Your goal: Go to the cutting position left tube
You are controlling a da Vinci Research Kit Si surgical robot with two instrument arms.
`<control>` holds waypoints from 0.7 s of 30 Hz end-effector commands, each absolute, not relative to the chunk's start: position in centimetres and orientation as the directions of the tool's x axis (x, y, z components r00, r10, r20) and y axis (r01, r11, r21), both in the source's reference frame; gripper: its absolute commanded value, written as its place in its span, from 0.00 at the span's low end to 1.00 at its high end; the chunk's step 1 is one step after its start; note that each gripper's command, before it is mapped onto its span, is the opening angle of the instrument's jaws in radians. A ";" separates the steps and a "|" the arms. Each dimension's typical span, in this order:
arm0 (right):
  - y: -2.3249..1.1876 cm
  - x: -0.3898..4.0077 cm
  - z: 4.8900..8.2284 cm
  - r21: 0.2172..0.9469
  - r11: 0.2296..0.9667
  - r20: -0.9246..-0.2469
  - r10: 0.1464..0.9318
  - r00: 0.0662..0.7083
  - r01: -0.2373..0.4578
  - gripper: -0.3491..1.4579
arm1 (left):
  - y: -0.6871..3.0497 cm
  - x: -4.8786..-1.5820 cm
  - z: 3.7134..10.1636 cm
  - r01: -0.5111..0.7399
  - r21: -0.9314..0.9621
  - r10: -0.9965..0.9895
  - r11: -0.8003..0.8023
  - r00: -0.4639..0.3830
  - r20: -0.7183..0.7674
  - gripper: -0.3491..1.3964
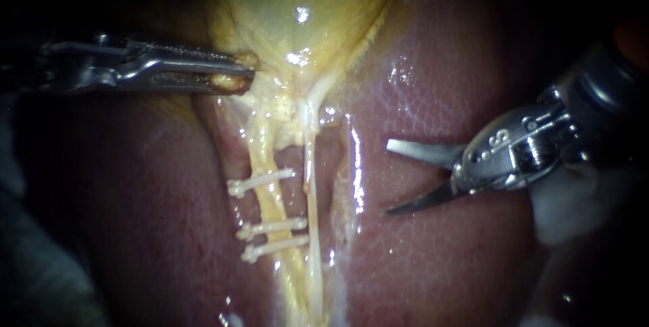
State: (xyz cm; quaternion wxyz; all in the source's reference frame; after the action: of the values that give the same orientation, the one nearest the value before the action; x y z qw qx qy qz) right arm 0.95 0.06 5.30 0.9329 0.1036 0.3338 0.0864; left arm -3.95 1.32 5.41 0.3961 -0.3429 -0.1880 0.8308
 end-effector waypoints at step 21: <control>0.01 1.10 5.35 0.354 0.935 -0.659 0.268 0.703 -0.025 0.99 | 1.56 -3.56 4.89 -0.552 -0.574 0.796 -0.606 -0.436 -0.421 0.00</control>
State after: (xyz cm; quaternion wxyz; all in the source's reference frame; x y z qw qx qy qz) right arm 1.14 -0.01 5.36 0.9034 0.1679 0.3857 0.0829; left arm -3.56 1.56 4.88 0.4068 -0.3416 -0.1786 0.8282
